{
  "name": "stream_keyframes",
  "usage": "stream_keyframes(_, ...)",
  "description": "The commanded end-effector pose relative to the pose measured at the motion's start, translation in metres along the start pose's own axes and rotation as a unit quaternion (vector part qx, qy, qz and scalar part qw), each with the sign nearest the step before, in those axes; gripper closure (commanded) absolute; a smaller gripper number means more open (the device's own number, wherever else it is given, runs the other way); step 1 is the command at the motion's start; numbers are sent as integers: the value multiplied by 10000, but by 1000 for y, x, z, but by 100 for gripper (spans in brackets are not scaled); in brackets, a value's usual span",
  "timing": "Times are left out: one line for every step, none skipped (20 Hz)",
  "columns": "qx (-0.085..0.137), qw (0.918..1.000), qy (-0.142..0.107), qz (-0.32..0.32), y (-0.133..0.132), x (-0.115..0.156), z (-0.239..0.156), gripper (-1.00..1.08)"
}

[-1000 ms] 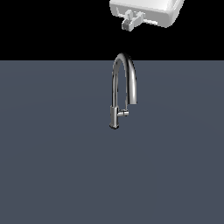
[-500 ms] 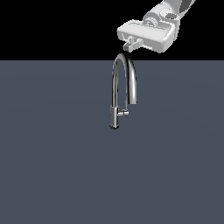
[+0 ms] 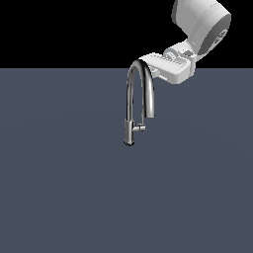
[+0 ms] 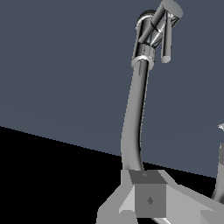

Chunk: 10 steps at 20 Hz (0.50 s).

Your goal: Turn on the faucet by rotating a designated handle.

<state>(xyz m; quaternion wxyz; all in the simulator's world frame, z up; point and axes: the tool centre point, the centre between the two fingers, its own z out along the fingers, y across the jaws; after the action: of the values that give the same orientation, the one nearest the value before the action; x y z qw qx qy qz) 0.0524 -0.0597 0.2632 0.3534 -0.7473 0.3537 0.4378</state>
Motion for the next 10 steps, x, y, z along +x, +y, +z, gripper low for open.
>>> stream_keyframes(172, 9994, -239, 176, -1, 18, 3, 108)
stream_keyframes(242, 9988, -334, 249, -2, 25, 4, 108)
stream_keyframes(313, 9981, -430, 322, -2, 33, 6, 108)
stream_keyframes(386, 9971, -528, 397, -2, 40, 7, 108)
stream_keyframes(459, 9959, -627, 474, -2, 48, 9, 108)
stream_keyframes(530, 9945, -723, 548, -2, 55, 11, 108)
stream_keyframes(600, 9929, -816, 621, -2, 63, 13, 108)
stream_keyframes(667, 9912, -906, 691, -2, 69, 16, 108)
stream_keyframes(731, 9895, -993, 758, -2, 76, 18, 108)
stream_keyframes(793, 9876, -1075, 823, -2, 82, 20, 108)
